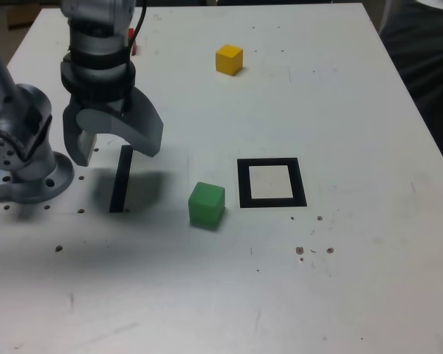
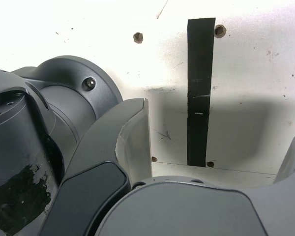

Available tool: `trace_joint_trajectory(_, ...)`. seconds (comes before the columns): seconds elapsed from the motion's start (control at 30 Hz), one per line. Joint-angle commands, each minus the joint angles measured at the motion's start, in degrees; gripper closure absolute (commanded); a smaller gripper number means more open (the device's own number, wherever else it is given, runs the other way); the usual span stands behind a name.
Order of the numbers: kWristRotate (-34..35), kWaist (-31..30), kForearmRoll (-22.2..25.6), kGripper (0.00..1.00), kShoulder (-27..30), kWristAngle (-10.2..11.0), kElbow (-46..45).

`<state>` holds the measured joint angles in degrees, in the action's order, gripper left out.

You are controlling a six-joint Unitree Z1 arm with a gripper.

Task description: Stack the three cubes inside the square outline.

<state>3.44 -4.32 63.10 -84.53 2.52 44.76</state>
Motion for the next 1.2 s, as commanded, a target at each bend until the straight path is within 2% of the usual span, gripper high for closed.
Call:
trace_joint_trajectory(0.0,0.1,0.1,0.0,0.01,0.3,-0.1,0.1)
trace_joint_trajectory(0.5,-0.1,0.2,0.3,0.01,0.2,0.0,0.0)
trace_joint_trajectory(0.7,-1.8,2.0,1.4,0.01,-0.1,0.0,1.1)
trace_joint_trajectory(0.9,-7.1,8.6,2.7,0.01,0.5,0.0,2.6)
trace_joint_trajectory(1.17,-15.8,20.2,5.0,0.00,0.4,2.1,5.7)
